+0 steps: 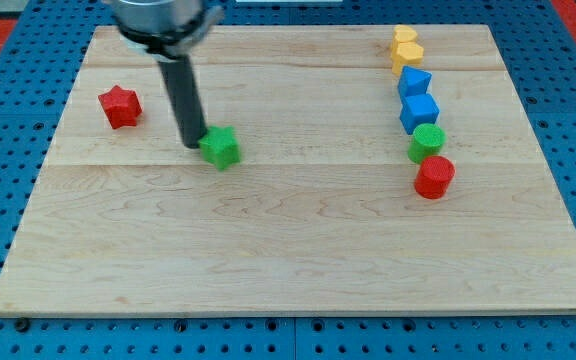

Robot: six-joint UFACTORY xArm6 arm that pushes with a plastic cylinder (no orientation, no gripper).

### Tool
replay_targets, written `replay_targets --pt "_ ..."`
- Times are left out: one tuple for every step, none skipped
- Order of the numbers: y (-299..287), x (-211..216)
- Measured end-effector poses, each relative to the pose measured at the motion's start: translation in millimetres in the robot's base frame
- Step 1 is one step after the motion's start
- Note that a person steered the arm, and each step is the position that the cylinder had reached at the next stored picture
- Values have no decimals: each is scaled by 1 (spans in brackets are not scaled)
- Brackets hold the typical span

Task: Place the green star diagonal bottom left to the red circle

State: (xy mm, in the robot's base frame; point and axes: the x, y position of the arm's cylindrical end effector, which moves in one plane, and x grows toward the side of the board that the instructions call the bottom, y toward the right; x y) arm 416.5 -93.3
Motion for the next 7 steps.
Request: replay_targets --pt "54 37" --pt "116 62" --pt "105 39" --pt "122 49" --pt "135 75" --pt "158 84" --pt "143 87"
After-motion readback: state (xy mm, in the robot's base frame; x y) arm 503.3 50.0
